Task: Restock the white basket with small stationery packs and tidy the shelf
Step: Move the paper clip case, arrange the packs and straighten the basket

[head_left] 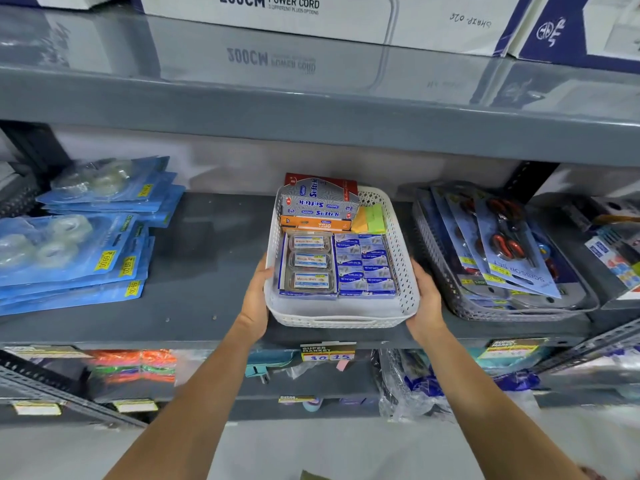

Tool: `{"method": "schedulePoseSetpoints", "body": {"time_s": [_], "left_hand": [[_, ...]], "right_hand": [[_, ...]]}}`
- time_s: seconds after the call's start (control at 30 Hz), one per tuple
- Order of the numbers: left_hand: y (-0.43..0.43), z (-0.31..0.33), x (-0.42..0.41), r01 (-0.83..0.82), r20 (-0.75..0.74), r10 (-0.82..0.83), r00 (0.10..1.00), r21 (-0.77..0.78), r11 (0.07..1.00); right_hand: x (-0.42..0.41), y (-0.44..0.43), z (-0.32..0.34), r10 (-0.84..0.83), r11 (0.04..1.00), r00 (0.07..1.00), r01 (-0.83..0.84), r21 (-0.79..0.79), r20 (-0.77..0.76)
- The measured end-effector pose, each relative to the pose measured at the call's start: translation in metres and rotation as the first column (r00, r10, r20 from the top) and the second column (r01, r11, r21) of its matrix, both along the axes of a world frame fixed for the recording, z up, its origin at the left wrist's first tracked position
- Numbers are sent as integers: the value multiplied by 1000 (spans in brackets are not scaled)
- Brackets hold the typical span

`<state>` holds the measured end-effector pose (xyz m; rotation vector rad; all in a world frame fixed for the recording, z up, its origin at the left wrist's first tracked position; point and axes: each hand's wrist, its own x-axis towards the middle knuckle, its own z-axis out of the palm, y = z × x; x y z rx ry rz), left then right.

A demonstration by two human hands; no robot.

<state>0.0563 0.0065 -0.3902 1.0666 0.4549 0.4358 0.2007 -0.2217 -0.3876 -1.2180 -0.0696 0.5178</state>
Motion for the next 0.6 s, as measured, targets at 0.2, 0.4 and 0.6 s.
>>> {"method": "schedulePoseSetpoints", "body": {"time_s": [0.2, 0.4, 0.6], "left_hand": [[1, -8, 6, -43, 35, 46, 998, -90, 995], [5, -15, 19, -74, -13, 73, 997, -107, 992], [7, -18, 21, -71, -9, 71, 997, -76, 995]], "right_hand": [[7, 5, -9, -51, 998, 997, 52, 30, -50], [21, 15, -6, -41, 998, 995, 46, 49, -87], [23, 15, -10, -27, 997, 996, 33, 71, -89]]}}
